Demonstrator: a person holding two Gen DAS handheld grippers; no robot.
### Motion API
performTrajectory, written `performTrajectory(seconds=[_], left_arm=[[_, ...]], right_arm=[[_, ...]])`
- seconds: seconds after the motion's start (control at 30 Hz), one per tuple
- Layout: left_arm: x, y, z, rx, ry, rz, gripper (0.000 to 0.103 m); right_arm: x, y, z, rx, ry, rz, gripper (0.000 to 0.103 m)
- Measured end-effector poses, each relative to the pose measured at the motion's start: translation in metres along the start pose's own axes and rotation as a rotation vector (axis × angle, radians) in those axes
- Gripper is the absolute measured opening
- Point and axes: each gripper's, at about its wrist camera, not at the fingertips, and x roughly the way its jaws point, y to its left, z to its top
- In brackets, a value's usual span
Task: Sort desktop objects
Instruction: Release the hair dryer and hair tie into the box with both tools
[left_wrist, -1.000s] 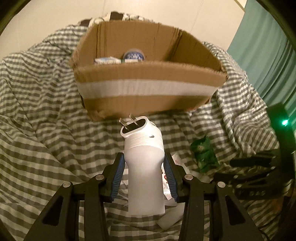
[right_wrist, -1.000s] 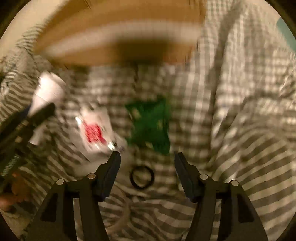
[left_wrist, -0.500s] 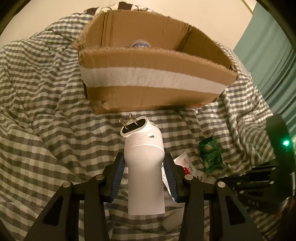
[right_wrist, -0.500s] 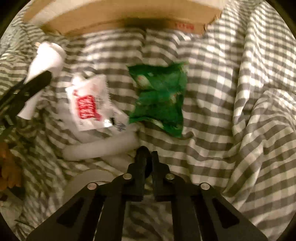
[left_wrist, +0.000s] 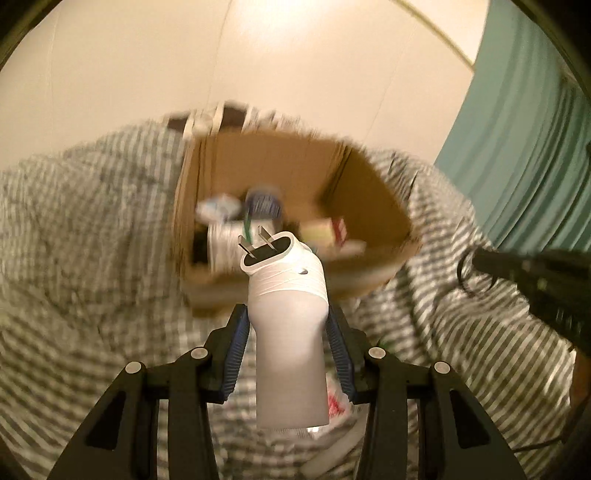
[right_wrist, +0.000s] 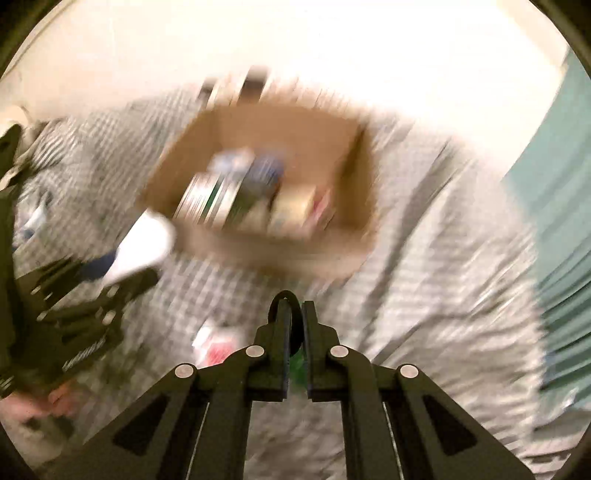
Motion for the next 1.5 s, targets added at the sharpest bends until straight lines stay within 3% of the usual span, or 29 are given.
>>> performTrajectory(seconds=[0.1,0.23,0.43,0.67,0.7,0.73,0.8,0.87,1.03,1.23,1.37,1.5], left_arm=[[-0.006,-0.007,0.030,0.042,-0.057,-0.010,0.044],[0.003,-0.011,0.064,0.069,-0.088,0.001,0.044],[0.042,-0.006,0.099,0.065,-0.079,0.025,0.044],[0.089,0.006,0.100,0.098,-0.026,0.093,0.047],[0.093,0.009,0.100,0.094,-0.024,0.096,0.054],[0.096,0.013,0.100,0.087,-0.025,0.102,0.061],[0.097,0.017,0.100,0.073,-0.030,0.123,0.088],[0.091,0.020,0.100,0.053,-0.041,0.142,0.093],[0.062,0.025,0.093,0.046,-0.034,0.165,0.093],[0.000,0.022,0.070,0.044,-0.069,0.167,0.098],[-0.028,0.011,0.043,0.013,-0.054,0.144,0.099],[-0.040,-0.008,0.012,-0.014,-0.042,0.135,0.102]], right_arm=[[-0.017,-0.001,0.023,-0.001,-0.109,-0.056,0.005],[-0.007,-0.006,0.048,-0.007,-0.162,-0.061,0.005],[0.038,-0.019,0.069,0.051,-0.149,-0.025,0.005],[0.094,-0.025,0.080,0.147,-0.088,0.055,0.005],[0.100,-0.028,0.079,0.164,-0.081,0.073,0.010],[0.106,-0.031,0.081,0.183,-0.068,0.092,0.028],[0.108,-0.038,0.075,0.241,-0.053,0.119,0.059],[0.107,-0.042,0.074,0.274,-0.040,0.124,0.059],[0.082,-0.049,0.067,0.318,-0.015,0.116,0.059],[0.019,-0.040,0.052,0.304,-0.032,0.071,0.059],[-0.033,-0.023,0.020,0.221,-0.036,-0.033,0.059],[-0.060,-0.022,-0.017,0.233,-0.040,-0.056,0.059]])
